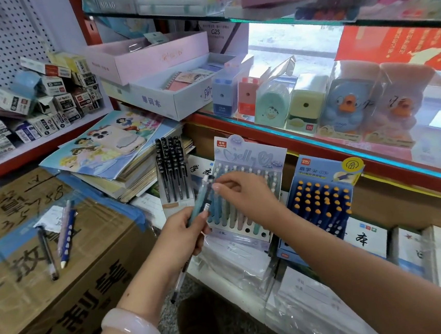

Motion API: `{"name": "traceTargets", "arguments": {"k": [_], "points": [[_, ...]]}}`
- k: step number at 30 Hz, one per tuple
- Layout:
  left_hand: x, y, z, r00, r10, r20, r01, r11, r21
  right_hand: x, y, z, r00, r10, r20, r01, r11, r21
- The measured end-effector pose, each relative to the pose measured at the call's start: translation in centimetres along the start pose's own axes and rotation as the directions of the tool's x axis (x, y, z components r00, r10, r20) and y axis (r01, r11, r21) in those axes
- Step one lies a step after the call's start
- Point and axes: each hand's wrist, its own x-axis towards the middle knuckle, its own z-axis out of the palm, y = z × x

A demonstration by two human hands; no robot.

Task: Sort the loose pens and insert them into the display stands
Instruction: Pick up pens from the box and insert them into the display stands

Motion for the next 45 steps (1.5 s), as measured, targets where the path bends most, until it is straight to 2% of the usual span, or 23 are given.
{"name": "traceTargets", "arguments": {"k": [3,5,8,11,13,15,17,19,21,23,26,29,34,41,45], "points": [[-0.2,0.3,0.3,0.999,0.015,0.05,-0.016,1.0,0.016,-0.2,-0.8,0.0,0.987,0.102,0.122,-0.126,0.97,0.21],[-0.2,0.4,0.3,0.998,0.019,0.066,-0.021,0.999,0.037,-0.3,-0.8,-0.1,0.969,0.164,0.187,-0.224,0.904,0.365],[-0.4,0.4,0.5,0.994,0.016,0.108,-0.021,0.999,0.045,0.0,-0.1,0.0,0.954,0.168,0.25,-0.277,0.817,0.506],[-0.5,0.4,0.7,0.994,0.007,0.113,-0.013,0.999,0.05,0.2,0.0,-1.1,0.96,0.229,0.163,-0.281,0.761,0.584],[-0.4,0.3,0.6,0.995,-0.011,0.1,0.005,0.998,0.057,0.5,-0.2,-2.8,0.956,0.291,0.034,-0.233,0.685,0.69],[-0.2,0.1,0.4,0.998,-0.027,0.05,0.024,0.998,0.06,0.6,0.0,-4.7,0.943,0.3,-0.143,-0.116,0.7,0.704],[-0.1,0.1,0.2,0.998,-0.041,-0.044,0.044,0.997,0.062,0.4,0.8,-6.0,0.916,0.244,-0.318,0.0,0.793,0.609],[0.0,0.1,-0.1,0.99,-0.044,-0.133,0.051,0.997,0.052,-0.2,1.6,-6.6,0.898,0.161,-0.41,0.041,0.896,0.442],[0.1,0.2,-0.2,0.982,-0.037,-0.184,0.046,0.998,0.043,-1.2,2.9,-6.4,0.917,0.068,-0.392,0.009,0.982,0.191],[0.1,0.2,-0.1,0.979,-0.025,-0.2,0.036,0.998,0.05,-2.1,4.2,-5.9,0.949,0.002,-0.315,-0.029,0.996,-0.081],[0.0,0.2,0.1,0.978,-0.009,-0.207,0.028,0.996,0.09,-3.2,5.9,-4.9,0.971,-0.029,-0.238,-0.035,0.965,-0.261],[0.0,0.2,0.1,0.978,-0.002,-0.208,0.026,0.994,0.111,-3.7,6.7,-4.0,0.979,-0.011,-0.201,-0.06,0.937,-0.345],[-0.1,0.2,0.1,0.976,0.005,-0.217,0.022,0.992,0.122,-4.2,6.9,-3.2,0.984,0.025,-0.177,-0.09,0.924,-0.372],[-0.4,0.3,0.3,0.978,0.006,-0.21,0.023,0.991,0.135,-4.6,7.3,-2.6,0.982,0.001,-0.188,-0.08,0.907,-0.414],[-0.4,0.3,0.2,0.979,-0.02,-0.203,0.038,0.995,0.089,-4.6,8.3,-1.9,0.991,0.038,-0.131,-0.095,0.88,-0.465]]}}
